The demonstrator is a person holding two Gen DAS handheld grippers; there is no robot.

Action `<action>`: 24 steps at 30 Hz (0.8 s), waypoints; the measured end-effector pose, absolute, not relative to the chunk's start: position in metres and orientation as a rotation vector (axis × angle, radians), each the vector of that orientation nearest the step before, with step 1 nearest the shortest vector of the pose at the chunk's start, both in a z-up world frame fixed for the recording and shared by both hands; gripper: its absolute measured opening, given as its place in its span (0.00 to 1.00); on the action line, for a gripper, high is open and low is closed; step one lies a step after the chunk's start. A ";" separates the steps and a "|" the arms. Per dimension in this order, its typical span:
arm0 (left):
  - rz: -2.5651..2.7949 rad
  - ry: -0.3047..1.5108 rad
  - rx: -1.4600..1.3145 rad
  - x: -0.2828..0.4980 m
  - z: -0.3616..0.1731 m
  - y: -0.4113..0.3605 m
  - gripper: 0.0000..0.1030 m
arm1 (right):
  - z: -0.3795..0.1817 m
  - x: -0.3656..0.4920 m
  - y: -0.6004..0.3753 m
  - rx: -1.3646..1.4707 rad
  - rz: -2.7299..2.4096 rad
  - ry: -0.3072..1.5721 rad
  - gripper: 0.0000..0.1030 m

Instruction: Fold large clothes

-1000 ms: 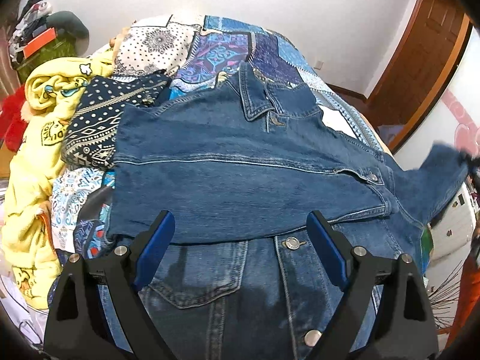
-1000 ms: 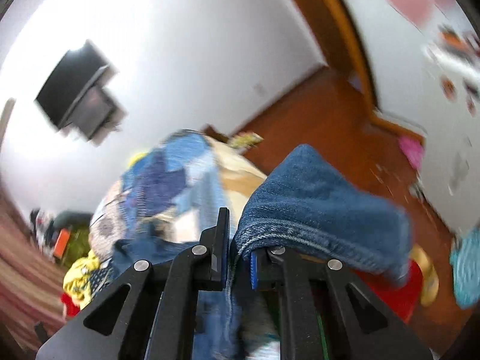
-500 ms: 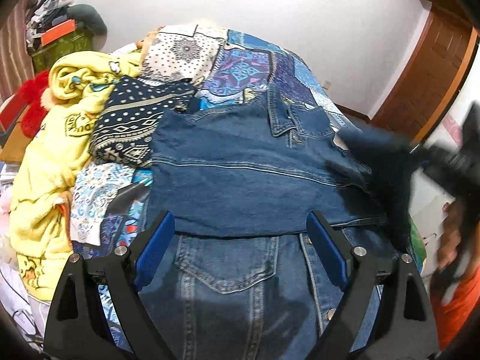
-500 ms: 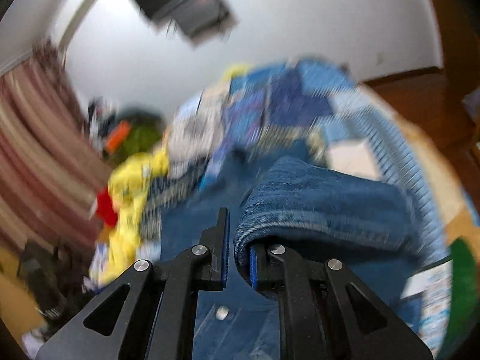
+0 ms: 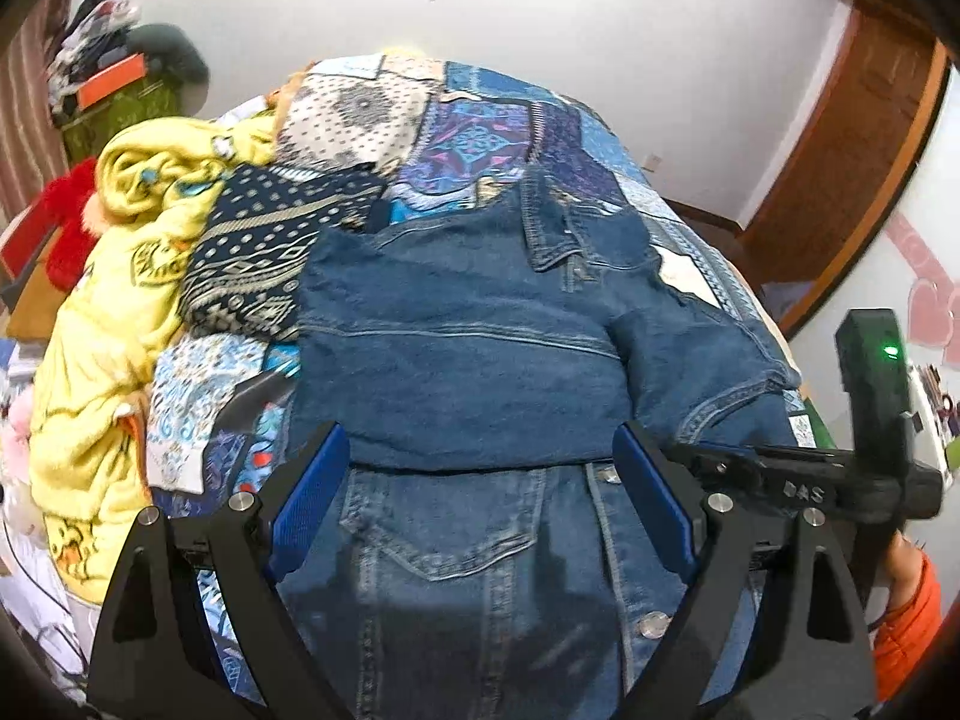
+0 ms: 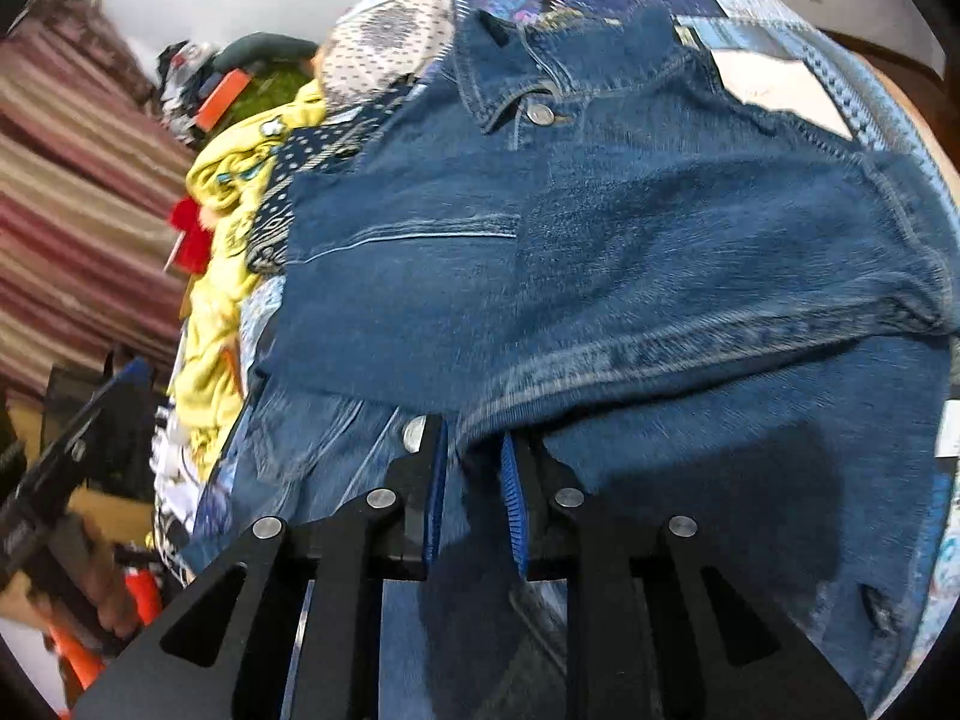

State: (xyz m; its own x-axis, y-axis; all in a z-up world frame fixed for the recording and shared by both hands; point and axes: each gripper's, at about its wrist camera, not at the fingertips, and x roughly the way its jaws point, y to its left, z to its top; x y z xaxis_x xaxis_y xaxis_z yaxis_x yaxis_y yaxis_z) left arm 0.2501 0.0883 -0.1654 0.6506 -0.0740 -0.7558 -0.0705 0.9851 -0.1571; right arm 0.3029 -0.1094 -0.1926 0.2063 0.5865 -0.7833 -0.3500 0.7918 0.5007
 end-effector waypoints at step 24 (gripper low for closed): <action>-0.342 1.056 0.240 0.361 -0.208 -0.121 0.86 | -0.179 0.293 -0.247 0.199 0.269 0.943 0.54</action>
